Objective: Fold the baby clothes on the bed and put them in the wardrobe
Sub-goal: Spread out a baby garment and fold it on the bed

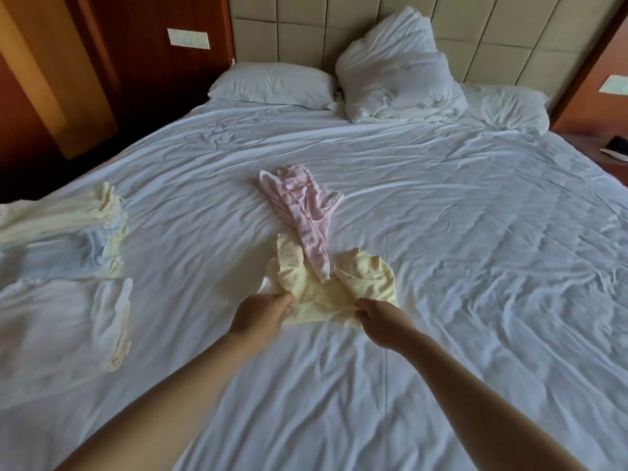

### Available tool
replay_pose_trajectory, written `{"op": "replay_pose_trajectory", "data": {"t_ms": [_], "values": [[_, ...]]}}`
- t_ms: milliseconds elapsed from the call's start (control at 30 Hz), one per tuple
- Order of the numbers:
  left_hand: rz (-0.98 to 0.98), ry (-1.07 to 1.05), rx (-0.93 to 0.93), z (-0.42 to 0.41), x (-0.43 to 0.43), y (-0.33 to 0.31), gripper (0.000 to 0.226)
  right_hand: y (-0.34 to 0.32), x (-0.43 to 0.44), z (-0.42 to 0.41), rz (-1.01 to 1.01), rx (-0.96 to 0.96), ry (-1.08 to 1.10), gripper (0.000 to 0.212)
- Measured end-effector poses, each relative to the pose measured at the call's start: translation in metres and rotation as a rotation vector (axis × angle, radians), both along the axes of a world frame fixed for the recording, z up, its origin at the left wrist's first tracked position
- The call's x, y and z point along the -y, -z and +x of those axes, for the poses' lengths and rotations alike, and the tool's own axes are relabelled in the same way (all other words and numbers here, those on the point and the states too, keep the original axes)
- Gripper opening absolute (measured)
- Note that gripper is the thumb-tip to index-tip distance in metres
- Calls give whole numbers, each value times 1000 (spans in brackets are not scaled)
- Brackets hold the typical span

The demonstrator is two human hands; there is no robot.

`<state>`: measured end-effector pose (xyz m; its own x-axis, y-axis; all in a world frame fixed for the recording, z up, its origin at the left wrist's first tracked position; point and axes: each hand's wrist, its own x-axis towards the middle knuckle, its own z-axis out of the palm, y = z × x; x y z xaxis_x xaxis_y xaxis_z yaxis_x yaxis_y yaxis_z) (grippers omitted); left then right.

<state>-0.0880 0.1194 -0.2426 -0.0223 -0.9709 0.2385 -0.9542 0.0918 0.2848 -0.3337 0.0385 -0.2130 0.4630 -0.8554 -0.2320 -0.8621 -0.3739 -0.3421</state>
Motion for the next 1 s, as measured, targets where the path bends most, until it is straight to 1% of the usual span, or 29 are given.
{"op": "replay_pose_trajectory", "data": {"t_ms": [100,167,267,367,467,533,600,667,767,900,1000], "values": [[153,-26,14,-5,-38,-4,19,-7,-36,-9,66,3,-27,25],[192,-21,32,-9,-63,-6,21,-13,-60,-15,87,16,-40,22],[227,2,36,-17,-100,-9,24,-17,-95,-24,87,10,-60,26],[227,27,69,-21,-130,-11,25,-18,-120,-30,70,-29,-110,27],[212,71,90,-23,-151,-15,24,-20,-135,-32,83,-67,-127,35],[162,87,73,-22,-161,-21,21,-24,-143,-32,86,-52,-115,35],[115,72,21,-20,-167,-28,17,-29,-151,-29,22,-65,-122,30],[107,30,-41,-17,-173,-32,15,-33,-156,-20,-58,-19,-109,24],[125,-21,-89,-11,-185,-34,19,-39,-160,8,-105,109,-124,19],[152,-103,-61,9,-205,-31,17,-44,-165,56,-125,153,-308,18],[193,-145,-47,26,-218,-21,18,-43,-173,88,-135,126,-413,22]]}}
